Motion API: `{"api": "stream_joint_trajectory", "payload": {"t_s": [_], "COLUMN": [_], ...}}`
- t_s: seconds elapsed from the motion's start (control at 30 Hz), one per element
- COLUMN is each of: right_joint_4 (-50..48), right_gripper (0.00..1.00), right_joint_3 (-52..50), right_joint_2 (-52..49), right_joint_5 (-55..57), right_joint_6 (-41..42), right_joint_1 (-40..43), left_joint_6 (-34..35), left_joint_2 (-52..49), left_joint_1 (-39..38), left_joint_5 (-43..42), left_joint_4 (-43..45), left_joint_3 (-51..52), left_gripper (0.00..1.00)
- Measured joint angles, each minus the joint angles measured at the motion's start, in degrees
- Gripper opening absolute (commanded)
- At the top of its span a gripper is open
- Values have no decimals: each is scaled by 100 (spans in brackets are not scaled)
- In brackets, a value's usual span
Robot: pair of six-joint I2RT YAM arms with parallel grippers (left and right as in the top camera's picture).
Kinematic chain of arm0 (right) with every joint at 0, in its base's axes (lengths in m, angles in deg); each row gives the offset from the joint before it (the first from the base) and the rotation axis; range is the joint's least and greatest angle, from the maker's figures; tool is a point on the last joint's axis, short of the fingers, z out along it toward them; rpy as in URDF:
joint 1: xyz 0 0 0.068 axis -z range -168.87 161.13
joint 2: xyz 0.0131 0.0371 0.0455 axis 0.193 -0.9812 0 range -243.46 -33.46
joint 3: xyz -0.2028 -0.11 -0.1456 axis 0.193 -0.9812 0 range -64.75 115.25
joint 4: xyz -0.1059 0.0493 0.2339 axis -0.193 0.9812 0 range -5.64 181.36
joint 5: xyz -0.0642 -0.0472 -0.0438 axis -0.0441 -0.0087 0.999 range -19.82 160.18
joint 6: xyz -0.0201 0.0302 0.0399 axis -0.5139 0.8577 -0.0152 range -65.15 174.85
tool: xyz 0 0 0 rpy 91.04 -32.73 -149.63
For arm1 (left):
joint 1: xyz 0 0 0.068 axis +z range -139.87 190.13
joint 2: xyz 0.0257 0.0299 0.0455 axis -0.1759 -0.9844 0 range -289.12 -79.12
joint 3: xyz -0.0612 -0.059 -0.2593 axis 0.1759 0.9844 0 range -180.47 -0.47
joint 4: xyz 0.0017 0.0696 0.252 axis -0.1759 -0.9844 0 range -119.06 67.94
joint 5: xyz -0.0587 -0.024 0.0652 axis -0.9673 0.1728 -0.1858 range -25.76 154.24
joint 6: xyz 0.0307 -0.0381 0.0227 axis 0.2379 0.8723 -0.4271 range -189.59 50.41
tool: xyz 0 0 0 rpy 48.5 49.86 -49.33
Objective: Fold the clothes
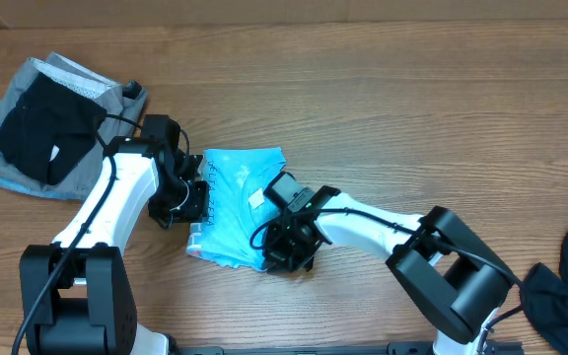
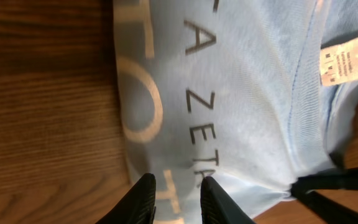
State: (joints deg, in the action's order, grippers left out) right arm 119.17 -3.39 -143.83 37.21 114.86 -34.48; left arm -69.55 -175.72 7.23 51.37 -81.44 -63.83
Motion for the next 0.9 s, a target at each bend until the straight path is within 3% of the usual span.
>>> {"api": "stream_joint_trajectory", "payload": {"t_s": [0.1,0.37,0.63,0.7,0.8,0.9], "right_joint_4": [31,101,1178,1532,1969,2286], "right_gripper": [4,4,9,17,41,44], "right_joint_3": [0,2,407,702,1150,1464], "right_joint_2": [116,339,350,350,350,358], "right_joint_5": [186,525,1259,1567,2153,2623], "right_joint_6": [-446,-1379,-1838,-1971,-2260,-2428], "right_joint_1": [146,284,286,308,352,396], "left_joint_6": [0,-44,-55,-39,-37,-37], "left_joint_2": [0,0,337,343,343,343], "left_joint_1": [0,2,70,70,70,72], "left_joint_5": [-2,-420,-608,-605,-603,-603], "left_joint_4": [81,686,1572,1576,1593,1591], "left_joint_3": [20,745,1569,1576,1580,1580], "left_gripper": [29,25,17,17,17,17]}}
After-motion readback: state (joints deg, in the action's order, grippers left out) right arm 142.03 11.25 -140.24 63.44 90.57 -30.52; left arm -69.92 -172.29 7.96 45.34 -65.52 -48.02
